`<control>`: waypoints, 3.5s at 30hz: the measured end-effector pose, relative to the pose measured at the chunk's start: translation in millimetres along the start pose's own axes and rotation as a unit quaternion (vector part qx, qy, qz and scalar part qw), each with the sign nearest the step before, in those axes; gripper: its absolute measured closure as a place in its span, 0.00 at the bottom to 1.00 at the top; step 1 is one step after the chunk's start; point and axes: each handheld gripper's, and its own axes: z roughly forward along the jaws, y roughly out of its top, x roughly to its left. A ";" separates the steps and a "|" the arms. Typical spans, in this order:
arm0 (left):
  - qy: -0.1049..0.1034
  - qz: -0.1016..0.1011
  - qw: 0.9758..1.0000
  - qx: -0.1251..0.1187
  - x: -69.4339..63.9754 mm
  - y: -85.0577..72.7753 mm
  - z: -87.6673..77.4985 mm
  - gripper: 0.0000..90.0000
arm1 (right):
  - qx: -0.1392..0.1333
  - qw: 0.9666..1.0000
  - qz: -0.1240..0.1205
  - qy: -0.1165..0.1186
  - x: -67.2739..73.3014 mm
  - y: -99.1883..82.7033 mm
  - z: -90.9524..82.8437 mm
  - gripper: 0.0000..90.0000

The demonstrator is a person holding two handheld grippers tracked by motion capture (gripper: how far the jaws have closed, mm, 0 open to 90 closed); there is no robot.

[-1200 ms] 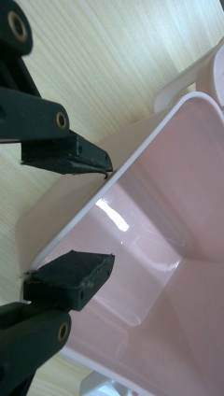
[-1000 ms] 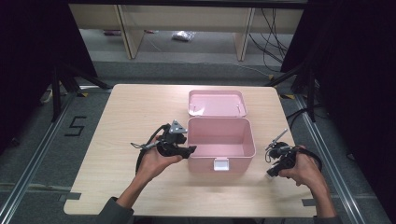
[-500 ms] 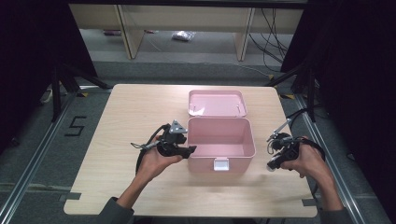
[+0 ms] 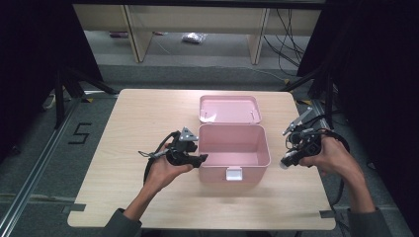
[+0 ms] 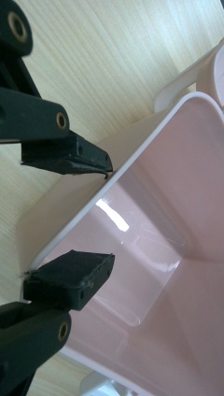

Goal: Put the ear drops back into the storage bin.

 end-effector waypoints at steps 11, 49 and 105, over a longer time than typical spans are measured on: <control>0.002 0.002 1.000 0.000 -0.1 0.1 0.0 0.54 | -0.013 1.000 -0.023 0.002 4.3 26.9 -27.2 0.67; 0.003 0.004 1.000 0.000 -0.4 0.1 0.0 0.54 | 0.026 0.996 -0.074 0.037 33.1 90.2 33.6 0.67; 0.003 0.002 1.000 -0.001 -0.5 0.0 0.1 0.54 | 0.049 0.995 -0.067 0.055 25.6 85.2 112.9 0.66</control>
